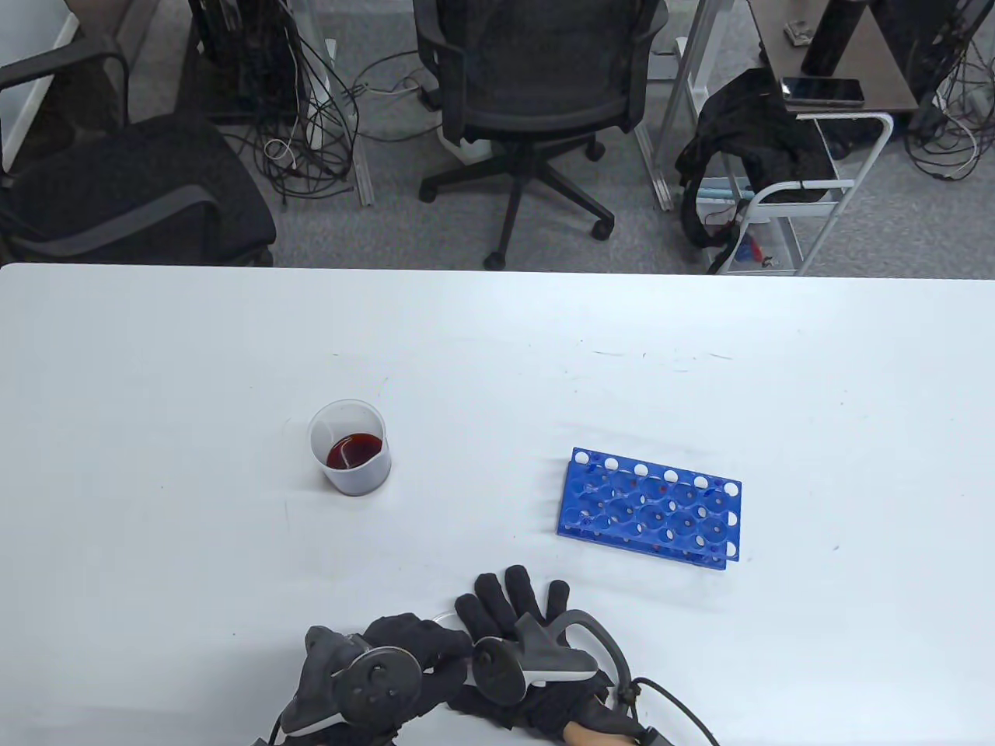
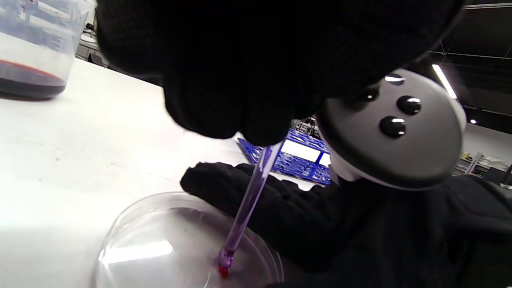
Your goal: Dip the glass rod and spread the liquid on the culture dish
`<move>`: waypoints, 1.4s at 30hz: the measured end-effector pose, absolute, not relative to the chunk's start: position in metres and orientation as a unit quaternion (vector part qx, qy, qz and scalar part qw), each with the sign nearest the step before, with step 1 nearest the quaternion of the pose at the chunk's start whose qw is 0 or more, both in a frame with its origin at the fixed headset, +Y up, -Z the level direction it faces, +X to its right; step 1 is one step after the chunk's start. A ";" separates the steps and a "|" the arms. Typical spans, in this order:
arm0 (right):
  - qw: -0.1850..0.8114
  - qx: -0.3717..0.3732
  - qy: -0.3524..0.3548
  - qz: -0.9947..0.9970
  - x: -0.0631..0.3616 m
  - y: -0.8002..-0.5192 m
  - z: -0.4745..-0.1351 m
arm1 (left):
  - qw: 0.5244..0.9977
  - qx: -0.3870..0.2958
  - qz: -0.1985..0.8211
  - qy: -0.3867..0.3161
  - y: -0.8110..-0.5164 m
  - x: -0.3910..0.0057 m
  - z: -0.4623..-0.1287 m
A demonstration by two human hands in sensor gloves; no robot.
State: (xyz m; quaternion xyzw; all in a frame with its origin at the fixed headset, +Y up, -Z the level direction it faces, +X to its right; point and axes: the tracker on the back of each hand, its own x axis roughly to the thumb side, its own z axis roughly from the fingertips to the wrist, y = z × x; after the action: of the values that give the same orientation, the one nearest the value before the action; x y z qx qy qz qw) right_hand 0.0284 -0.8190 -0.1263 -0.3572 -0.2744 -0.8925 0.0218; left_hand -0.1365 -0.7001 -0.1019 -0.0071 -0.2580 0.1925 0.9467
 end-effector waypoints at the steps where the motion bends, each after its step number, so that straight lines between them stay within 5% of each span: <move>1: 0.022 -0.357 -0.274 -0.893 0.028 -0.819 -0.126 | 0.949 0.000 0.187 -0.254 -0.700 -0.136 -0.101; 10: 0.022 -0.357 -0.274 -0.893 0.028 -0.819 -0.126 | 0.958 0.025 0.172 -0.228 -0.690 -0.143 -0.105; 19: 0.023 -0.356 -0.274 -0.893 0.028 -0.819 -0.126 | 0.951 0.152 0.236 -0.128 -0.602 -0.209 -0.150; 23: 0.023 -0.356 -0.274 -0.893 0.028 -0.819 -0.126 | 0.952 0.178 0.241 -0.066 -0.584 -0.234 -0.187; 32: 0.021 -0.355 -0.275 -0.893 0.029 -0.820 -0.126 | 0.986 0.075 0.151 -0.012 -0.620 -0.234 -0.264; 42: 0.018 -0.356 -0.277 -0.892 0.029 -0.820 -0.126 | 0.998 0.010 0.059 -0.036 -0.665 -0.211 -0.292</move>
State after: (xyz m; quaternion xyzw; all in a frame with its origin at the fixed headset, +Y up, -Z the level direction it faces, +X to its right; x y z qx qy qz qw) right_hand 0.0289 -0.8199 -0.1262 -0.3560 -0.2772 -0.8922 0.0180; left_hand -0.2109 -0.6648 -0.2921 0.0098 -0.0359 0.0594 0.9975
